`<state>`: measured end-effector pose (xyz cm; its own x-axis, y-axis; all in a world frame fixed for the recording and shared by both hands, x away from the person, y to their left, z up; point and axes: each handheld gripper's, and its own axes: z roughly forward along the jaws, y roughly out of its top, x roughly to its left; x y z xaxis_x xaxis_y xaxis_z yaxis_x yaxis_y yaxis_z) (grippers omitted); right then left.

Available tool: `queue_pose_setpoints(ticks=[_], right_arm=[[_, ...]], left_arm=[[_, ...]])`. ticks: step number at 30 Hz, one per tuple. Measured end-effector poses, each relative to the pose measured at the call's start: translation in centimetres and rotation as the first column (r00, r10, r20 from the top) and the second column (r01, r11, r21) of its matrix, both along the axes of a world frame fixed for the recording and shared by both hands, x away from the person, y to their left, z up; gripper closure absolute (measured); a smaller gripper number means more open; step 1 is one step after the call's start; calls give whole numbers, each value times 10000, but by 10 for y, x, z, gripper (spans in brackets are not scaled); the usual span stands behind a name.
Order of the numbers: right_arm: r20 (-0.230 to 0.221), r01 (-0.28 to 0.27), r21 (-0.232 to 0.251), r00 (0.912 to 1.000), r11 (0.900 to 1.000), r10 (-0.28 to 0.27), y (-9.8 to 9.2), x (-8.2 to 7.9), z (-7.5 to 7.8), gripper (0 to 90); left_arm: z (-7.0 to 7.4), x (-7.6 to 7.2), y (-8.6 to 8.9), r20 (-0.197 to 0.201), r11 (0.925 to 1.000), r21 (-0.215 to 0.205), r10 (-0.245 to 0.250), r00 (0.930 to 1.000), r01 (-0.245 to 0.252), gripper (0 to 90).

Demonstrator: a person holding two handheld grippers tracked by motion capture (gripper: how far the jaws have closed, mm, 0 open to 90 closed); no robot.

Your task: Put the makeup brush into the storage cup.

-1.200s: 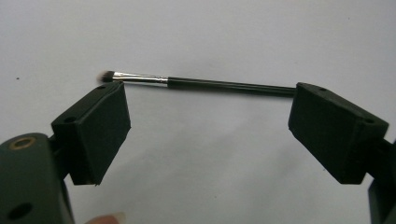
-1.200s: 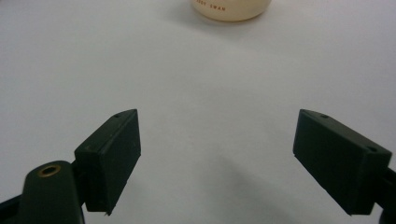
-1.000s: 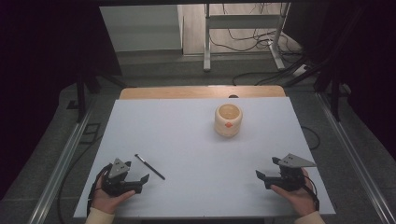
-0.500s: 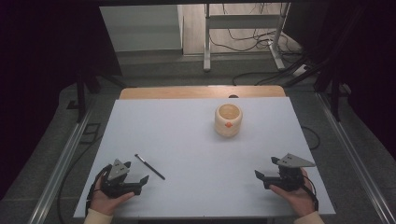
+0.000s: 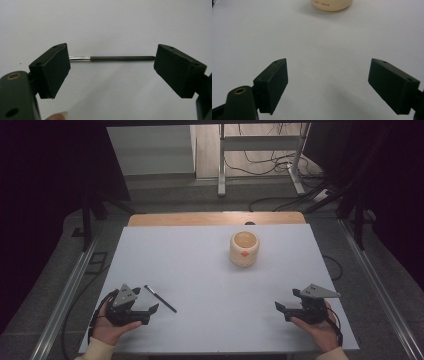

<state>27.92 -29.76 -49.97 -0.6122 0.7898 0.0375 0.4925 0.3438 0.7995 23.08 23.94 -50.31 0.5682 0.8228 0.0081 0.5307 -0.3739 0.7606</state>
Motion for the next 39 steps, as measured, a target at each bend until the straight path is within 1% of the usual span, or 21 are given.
queue_pose_setpoints(ticks=[3,4,5,6,7,8,9,10,11,12,15,17,19,21,22,23,26,29,32,38,39], right_arm=[[36,3,-7,10000,10000,-3,1,0,1,165],[30,18,-41,10000,10000,-18,1,-1,1,165],[33,21,-45,10000,10000,-20,2,-1,1,165],[33,21,-45,10000,10000,-20,2,-1,1,165],[18,52,-108,10000,9999,-51,2,-1,0,165],[11,68,-129,10000,9999,-68,3,-1,0,165],[-6,70,-158,10000,9999,-70,3,-2,0,166],[-6,69,-216,10000,9997,-70,4,-2,-1,165],[2,36,-266,10000,9996,-36,4,-2,-1,164],[76,29,-306,10000,9995,-27,4,-2,0,164],[186,70,-106,9998,9999,-69,1,-2,2,165],[190,125,-48,9997,9999,-124,0,-2,2,166],[184,131,-60,9997,9999,-130,0,-2,2,165],[159,134,-79,9998,9999,-132,0,-2,1,165],[150,126,-77,9998,9999,-125,0,-2,1,165],[144,119,-88,9998,9999,-118,1,-2,1,165],[135,102,-136,9999,9999,-100,1,-2,0,165],[118,104,-142,9999,9998,-102,2,-2,0,165],[118,111,-176,9999,9998,-109,2,-2,0,166],[102,114,-198,9999,9997,-112,2,-2,-1,166],[102,114,-198,9999,9997,-112,2,-2,-1,166]], left_arm=[[5,5,0,104,9997,-1,-263,9996,263,139],[5,5,0,104,9997,-1,-263,9996,263,140],[8,6,-1,165,9989,143,-445,9989,443,140],[8,6,-1,165,9989,143,-445,9989,443,140],[11,7,-2,218,9974,256,-673,9975,667,140],[11,7,-2,218,9974,256,-673,9975,667,140],[14,8,-4,176,9947,491,-916,9956,906,141],[14,8,-4,176,9947,491,-916,9956,906,141],[17,9,-6,87,9914,679,-1123,9936,1115,145],[17,9,-6,87,9914,679,-1123,9936,1115,153],[22,12,-10,1,9829,1087,-1493,9888,1484,162],[23,13,-11,0,9823,1093,-1531,9882,1522,163],[23,14,-11,-47,9801,1112,-1650,9863,1645,163],[22,18,-12,-135,9761,1211,-1802,9835,1805,163],[22,18,-12,-135,9761,1211,-1802,9835,1805,163],[21,20,-13,-178,9720,1346,-1919,9813,1925,164],[22,23,-13,-226,9660,1515,-2086,9777,2096,165],[23,26,-12,-218,9603,1756,-2162,9761,2166,165],[25,28,-11,-201,9598,1785,-2166,9761,2167,165],[27,32,-9,-286,9503,1955,-2416,9700,2424,164],[27,32,-9,-286,9503,1955,-2416,9700,2424,164]])
